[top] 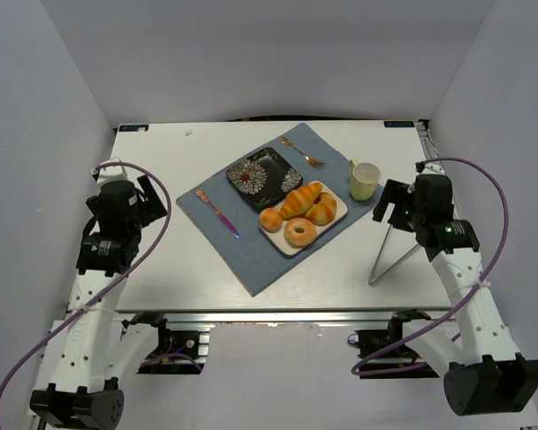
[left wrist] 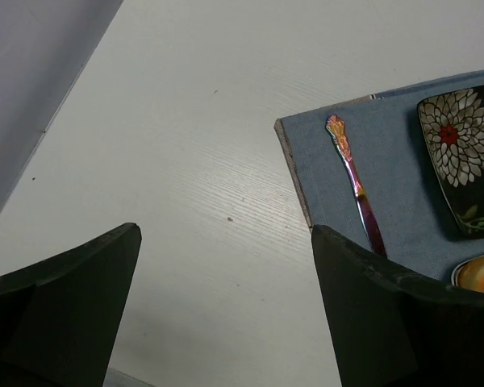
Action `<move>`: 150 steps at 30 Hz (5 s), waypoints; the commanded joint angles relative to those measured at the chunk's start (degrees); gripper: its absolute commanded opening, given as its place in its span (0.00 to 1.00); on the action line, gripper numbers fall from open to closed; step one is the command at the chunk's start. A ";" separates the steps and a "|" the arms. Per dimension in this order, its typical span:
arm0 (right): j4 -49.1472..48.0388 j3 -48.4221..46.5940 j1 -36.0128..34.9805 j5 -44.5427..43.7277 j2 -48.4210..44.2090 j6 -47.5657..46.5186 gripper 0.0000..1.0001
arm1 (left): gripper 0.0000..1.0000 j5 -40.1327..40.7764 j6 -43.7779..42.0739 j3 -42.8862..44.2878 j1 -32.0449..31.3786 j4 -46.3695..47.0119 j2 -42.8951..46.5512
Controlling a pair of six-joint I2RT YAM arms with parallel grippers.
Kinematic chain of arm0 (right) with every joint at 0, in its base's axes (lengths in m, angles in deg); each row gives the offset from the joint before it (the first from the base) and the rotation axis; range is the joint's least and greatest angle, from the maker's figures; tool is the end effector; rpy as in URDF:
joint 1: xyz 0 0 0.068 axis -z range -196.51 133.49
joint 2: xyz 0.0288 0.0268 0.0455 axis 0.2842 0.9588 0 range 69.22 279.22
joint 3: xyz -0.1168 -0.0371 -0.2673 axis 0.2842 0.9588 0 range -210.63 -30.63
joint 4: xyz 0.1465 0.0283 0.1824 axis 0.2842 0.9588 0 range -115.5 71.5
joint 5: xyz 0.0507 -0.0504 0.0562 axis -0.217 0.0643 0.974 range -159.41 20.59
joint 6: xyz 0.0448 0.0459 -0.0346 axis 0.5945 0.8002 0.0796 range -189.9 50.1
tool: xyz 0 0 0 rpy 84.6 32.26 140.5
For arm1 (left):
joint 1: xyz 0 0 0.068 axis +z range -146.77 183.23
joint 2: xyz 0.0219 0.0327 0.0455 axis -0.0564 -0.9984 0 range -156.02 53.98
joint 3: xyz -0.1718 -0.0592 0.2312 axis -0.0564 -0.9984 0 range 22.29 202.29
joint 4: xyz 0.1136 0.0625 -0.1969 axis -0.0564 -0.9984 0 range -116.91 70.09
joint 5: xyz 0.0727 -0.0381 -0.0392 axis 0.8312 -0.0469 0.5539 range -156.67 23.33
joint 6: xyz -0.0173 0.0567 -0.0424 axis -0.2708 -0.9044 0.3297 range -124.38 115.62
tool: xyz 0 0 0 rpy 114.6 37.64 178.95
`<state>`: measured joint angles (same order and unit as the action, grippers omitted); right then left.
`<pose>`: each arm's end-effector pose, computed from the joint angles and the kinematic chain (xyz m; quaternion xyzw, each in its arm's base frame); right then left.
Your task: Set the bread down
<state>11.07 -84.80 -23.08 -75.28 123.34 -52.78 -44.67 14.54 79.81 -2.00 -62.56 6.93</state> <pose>0.1771 0.0141 0.3254 0.1049 0.8860 0.0474 0.4491 0.1397 0.0100 0.3519 -0.1940 0.8422 0.0641 0.4990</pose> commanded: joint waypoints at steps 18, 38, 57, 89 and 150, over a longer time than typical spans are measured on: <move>10.35 -2.88 -0.20 -19.08 -4.13 20.29 0.89 | 0.98 -3.45 -1.60 -1.88 -0.13 1.52 -5.42; -5.55 12.69 5.33 -9.60 9.41 17.51 0.89 | 0.98 -8.73 -1.16 -3.64 -0.13 2.49 -4.02; -17.68 18.66 5.87 -7.93 23.39 13.11 0.89 | 0.98 -7.23 -0.81 -4.78 -0.13 2.84 -5.16; -17.24 19.54 7.53 -9.34 25.94 21.99 0.84 | 0.98 -3.37 -2.92 -4.69 -0.13 0.82 -4.63; 12.56 -14.12 -17.66 20.03 3.87 1.94 0.62 | 0.98 -8.90 1.91 1.37 -0.13 0.82 -7.71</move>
<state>27.84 -98.03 -36.21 -56.48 125.79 -52.08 -52.02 15.00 79.16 -2.00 -61.91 -2.49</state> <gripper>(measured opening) 0.619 0.983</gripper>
